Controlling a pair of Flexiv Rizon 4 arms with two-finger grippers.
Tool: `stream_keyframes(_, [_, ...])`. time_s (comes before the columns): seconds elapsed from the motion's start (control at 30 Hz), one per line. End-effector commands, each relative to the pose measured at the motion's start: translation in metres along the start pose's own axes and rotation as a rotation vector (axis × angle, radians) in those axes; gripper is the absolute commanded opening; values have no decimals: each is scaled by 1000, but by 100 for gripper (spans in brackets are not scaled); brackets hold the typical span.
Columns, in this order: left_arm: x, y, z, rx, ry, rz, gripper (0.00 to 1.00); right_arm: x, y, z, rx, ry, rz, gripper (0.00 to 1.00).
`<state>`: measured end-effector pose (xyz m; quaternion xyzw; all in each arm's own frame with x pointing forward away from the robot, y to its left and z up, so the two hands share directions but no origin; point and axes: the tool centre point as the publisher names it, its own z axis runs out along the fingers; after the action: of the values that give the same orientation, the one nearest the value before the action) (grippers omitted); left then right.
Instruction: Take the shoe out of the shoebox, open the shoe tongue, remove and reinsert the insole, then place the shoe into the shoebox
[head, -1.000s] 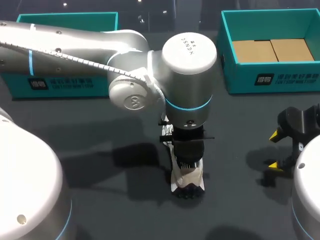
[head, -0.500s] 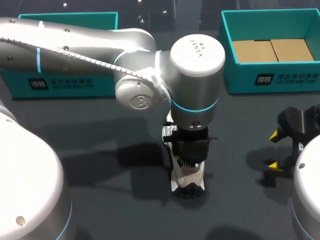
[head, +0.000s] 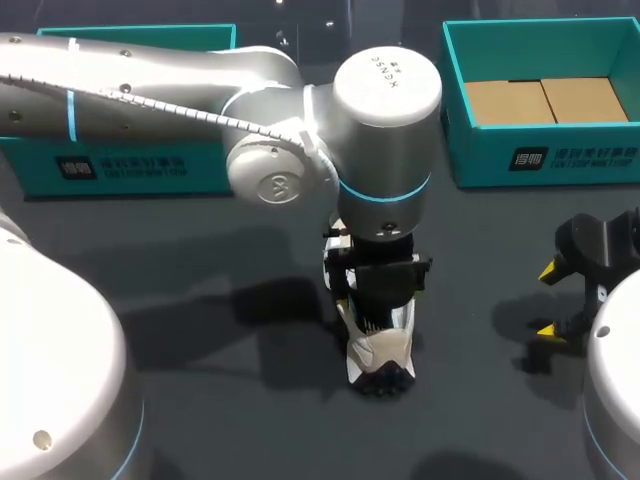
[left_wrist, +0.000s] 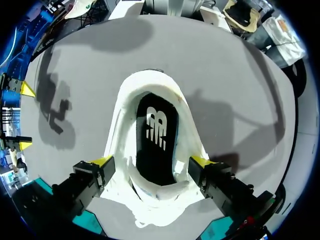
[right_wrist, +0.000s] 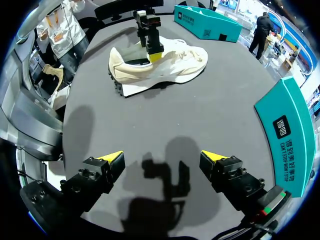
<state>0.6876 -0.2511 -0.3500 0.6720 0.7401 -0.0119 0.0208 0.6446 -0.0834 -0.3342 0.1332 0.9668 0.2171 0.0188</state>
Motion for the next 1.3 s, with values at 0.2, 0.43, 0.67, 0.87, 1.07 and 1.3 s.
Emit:
stream_keyframes(0.2, [-2, 7, 2, 3, 2, -3, 98, 3, 0, -1, 1, -4, 0, 100])
stream_keyframes(0.43, [3, 9, -3, 11, -13, -19, 83, 3, 0, -1, 1, -4, 0, 100])
stream_keyframes(0.67, [7, 15, -5, 11, -19, -53, 85, 3, 0, -1, 1, -4, 0, 100])
stream_keyframes(0.87, [8, 23, -6, 13, -18, -71, 87, 3, 0, -1, 1, -4, 0, 100])
stream_keyframes(1.07, [8, 32, -11, 6, -29, -87, 85, 3, 0, -1, 1, -4, 0, 100])
stream_keyframes(1.3, [10, 45, -23, -4, -47, -98, 80, 3, 0, -1, 1, -4, 0, 100])
